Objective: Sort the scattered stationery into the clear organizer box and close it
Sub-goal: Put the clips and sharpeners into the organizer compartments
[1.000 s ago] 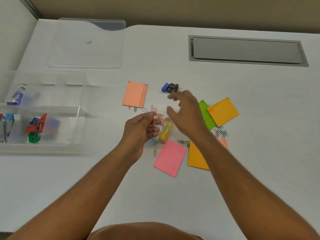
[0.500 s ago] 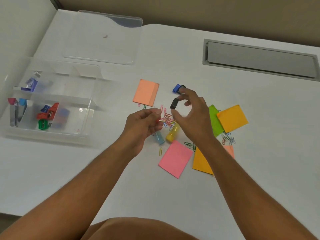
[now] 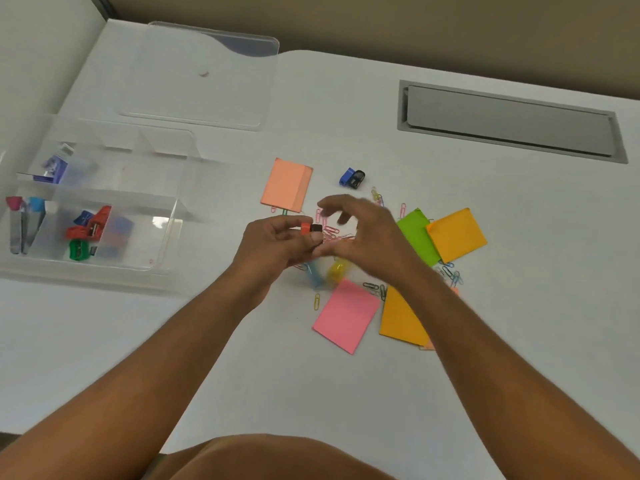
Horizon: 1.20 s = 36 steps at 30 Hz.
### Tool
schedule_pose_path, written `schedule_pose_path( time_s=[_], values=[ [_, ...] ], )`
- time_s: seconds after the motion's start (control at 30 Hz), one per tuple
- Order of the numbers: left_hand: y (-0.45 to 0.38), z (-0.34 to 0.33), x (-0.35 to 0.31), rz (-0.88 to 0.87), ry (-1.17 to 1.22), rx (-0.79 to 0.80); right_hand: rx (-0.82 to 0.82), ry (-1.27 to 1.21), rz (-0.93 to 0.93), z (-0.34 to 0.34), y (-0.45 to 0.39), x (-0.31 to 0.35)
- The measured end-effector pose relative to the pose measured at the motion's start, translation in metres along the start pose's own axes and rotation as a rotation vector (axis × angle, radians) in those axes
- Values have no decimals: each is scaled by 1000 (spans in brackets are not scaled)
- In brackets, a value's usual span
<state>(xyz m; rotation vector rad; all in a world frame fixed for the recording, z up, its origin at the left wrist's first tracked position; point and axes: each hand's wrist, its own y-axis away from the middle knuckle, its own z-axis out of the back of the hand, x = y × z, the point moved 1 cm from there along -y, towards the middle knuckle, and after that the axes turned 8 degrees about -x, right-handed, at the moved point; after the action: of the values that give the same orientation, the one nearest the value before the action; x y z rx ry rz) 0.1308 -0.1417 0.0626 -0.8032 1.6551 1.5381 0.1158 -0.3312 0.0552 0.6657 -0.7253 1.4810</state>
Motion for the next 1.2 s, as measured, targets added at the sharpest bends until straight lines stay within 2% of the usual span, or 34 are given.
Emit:
schedule_pose_path(
  time_s=[0.17,0.27,0.37,0.47,0.6,0.7,0.87,1.07,1.13,1.2],
  values=[
    [-1,6,4,43,39,-73,-211,238,-91,8,-64,-46],
    [2,11,4,51,49,-76,-180,335,-182,-1,-81,-65],
    [4,17,5,55,77,-70,-198,314,-208,-8,-82,-71],
    [3,22,7,53,88,-78,-293,315,-210,-9,-74,-70],
    [2,21,8,54,81,-81,-475,227,-56,-9,-63,-61],
    [-1,17,8,57,48,-82,-428,233,41,-13,-71,-59],
    [-2,12,5,42,6,-55,-262,324,47,-23,-90,-73],
    [3,16,2,47,3,-73,-179,481,41,-33,-96,-72],
    [6,20,0,49,23,-75,-190,436,6,-33,-93,-66],
    [11,26,-2,38,37,-73,-271,244,-147,-30,-84,-54]
  ],
)
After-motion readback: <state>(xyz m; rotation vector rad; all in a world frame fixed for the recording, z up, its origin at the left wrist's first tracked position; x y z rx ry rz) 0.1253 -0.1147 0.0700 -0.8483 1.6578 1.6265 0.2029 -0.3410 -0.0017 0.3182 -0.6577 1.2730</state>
